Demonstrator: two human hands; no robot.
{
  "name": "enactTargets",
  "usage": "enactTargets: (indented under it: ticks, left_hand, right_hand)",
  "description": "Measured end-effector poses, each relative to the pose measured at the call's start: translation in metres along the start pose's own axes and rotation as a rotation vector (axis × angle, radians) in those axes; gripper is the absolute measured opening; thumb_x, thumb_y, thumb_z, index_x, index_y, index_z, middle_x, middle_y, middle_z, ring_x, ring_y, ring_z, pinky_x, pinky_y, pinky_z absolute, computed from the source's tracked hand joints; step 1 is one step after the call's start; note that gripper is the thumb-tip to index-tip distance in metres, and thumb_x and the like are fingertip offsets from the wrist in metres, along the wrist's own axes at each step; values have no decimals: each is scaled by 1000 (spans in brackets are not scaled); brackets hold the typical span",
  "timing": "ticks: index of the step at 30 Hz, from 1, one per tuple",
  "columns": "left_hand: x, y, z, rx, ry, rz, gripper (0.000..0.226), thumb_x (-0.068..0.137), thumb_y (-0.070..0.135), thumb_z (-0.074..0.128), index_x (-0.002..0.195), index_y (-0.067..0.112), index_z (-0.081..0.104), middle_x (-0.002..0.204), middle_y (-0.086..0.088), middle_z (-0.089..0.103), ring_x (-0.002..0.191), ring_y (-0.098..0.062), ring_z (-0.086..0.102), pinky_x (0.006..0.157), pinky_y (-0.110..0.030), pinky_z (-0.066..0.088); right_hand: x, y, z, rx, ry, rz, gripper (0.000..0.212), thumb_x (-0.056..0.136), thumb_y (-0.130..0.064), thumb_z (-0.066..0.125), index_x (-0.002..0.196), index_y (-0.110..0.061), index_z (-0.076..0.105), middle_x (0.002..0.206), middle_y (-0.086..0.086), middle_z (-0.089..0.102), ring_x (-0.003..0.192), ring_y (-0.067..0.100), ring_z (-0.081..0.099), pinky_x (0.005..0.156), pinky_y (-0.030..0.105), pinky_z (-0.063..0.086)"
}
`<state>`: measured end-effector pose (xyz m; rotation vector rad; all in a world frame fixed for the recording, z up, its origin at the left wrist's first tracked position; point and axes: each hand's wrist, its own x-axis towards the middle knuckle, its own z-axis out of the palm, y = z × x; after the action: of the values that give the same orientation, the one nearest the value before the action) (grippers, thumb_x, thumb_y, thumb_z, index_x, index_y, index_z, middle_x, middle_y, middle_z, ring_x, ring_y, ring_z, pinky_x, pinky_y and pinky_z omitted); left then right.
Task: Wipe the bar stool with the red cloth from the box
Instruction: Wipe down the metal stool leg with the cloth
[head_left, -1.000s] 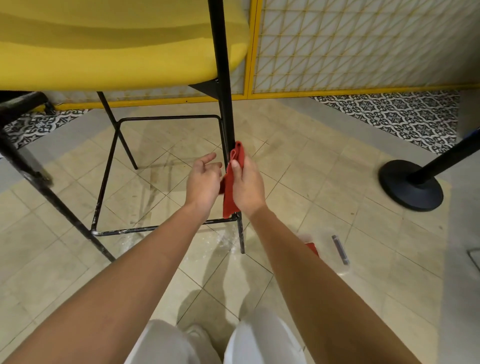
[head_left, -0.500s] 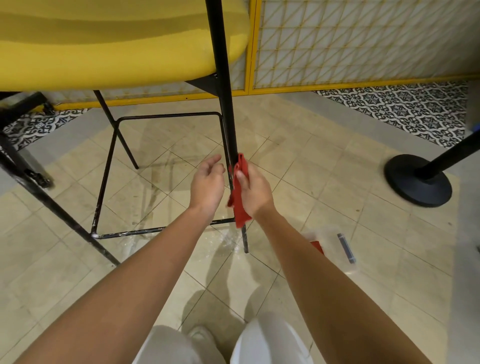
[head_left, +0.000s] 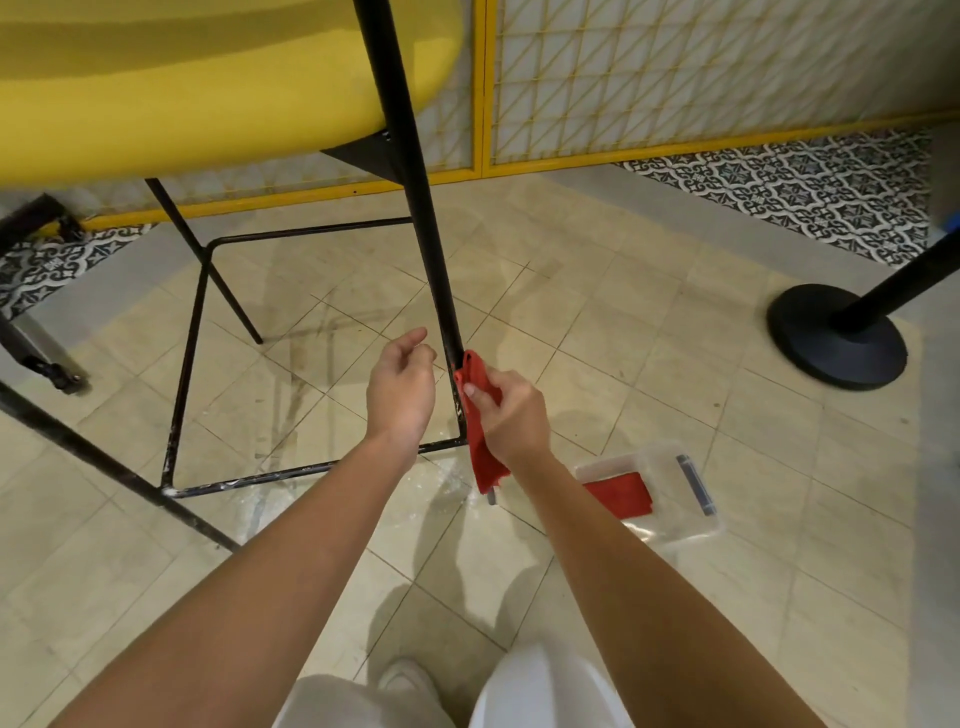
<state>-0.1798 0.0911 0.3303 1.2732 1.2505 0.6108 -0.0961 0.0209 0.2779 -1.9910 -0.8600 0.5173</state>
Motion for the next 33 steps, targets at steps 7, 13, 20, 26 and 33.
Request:
enactTargets:
  ticks: [7,13,20,26,33]
  left_hand:
    - [2,-7,1,4,-13,-37,28,96,25,43,120,31,56,121,7,60,116,-15,52,106,-36,38]
    - [6,-11,-1,22,-1,-39,28,96,24,40,116,31,58,120,5,60,113,-15,53,106,-38,39]
    - [9,-13,3,23,-21,-41,26,96,23,40,113,30,58,120,5,61,116,-16,52,107,-40,38]
    - [8,-22,5,18,-36,-59,26,96,23,41,115,26,59,117,4,63,113,-16,54,106,-40,39]
    - [5,-18,8,32,-25,-37,28,97,25,39,116,22,60,113,4,63,110,-17,55,103,-39,42]
  right_hand:
    - [1,-19,-1,224,182,-51,35,84,-19,69,118,-14,66,81,-6,59,77,11,57,68,12,43]
    - [5,-8,8,139,144,63,34,81,-27,72,113,-16,69,80,-4,55,76,16,58,62,19,43]
    - [6,-1,8,156,104,84,38,82,-31,71,117,-19,67,94,4,63,84,18,61,73,25,49]
    - [8,1,14,225,63,98,34,84,-31,69,114,-17,68,96,6,60,85,19,61,76,27,52]
    - [22,-23,-26,400,-136,-59,22,92,-30,58,103,-16,70,90,-3,70,80,16,68,69,33,57]
